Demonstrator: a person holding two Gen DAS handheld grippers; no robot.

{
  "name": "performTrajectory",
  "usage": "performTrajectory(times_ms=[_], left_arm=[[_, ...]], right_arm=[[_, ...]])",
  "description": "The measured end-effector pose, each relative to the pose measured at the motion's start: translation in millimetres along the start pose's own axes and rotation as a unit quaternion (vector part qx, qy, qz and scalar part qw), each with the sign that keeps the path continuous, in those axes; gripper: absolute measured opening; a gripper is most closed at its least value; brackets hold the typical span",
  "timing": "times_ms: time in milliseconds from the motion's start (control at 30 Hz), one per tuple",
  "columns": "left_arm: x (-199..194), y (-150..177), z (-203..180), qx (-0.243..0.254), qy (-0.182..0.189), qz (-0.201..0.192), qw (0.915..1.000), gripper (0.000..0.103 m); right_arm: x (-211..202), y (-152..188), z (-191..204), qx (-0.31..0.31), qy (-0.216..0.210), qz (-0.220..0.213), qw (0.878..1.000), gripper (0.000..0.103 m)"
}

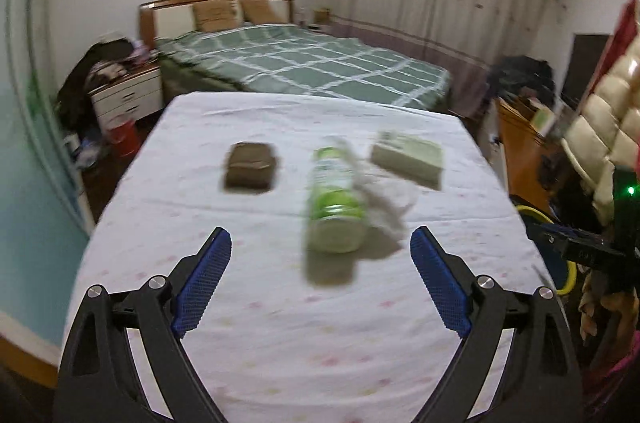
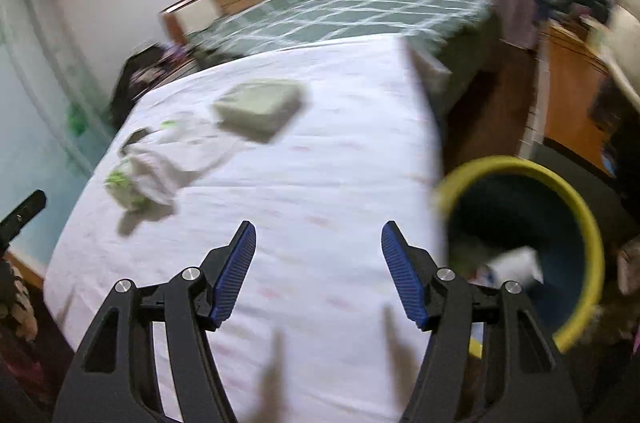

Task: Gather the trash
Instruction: 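Grasp the white towel with the right gripper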

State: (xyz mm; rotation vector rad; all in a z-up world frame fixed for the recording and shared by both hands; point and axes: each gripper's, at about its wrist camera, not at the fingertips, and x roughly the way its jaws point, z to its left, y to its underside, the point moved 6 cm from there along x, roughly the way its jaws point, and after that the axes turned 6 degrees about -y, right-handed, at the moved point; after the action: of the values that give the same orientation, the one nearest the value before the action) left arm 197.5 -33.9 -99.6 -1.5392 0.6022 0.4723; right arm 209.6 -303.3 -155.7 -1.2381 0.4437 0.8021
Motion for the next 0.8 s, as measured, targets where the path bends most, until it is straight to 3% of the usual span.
performTrajectory(times_ms=[267, 367, 800], left_arm=[[3, 14, 36, -0.029, 0.003, 0.000, 0.9996, 0.090], [4, 17, 38, -0.032, 0.000, -0.001, 0.9995, 0.090], [19, 30, 38, -0.043, 0.013, 0.022, 0.9987, 0.090]], right_arm=[[74, -31, 89, -0.074, -0.054, 0.050, 0.995, 0.062], [97, -38, 108, -0.101, -0.051, 0.063, 0.992, 0.062], [172, -56, 132, -0.129, -0.043, 0.113, 0.984, 0.059]])
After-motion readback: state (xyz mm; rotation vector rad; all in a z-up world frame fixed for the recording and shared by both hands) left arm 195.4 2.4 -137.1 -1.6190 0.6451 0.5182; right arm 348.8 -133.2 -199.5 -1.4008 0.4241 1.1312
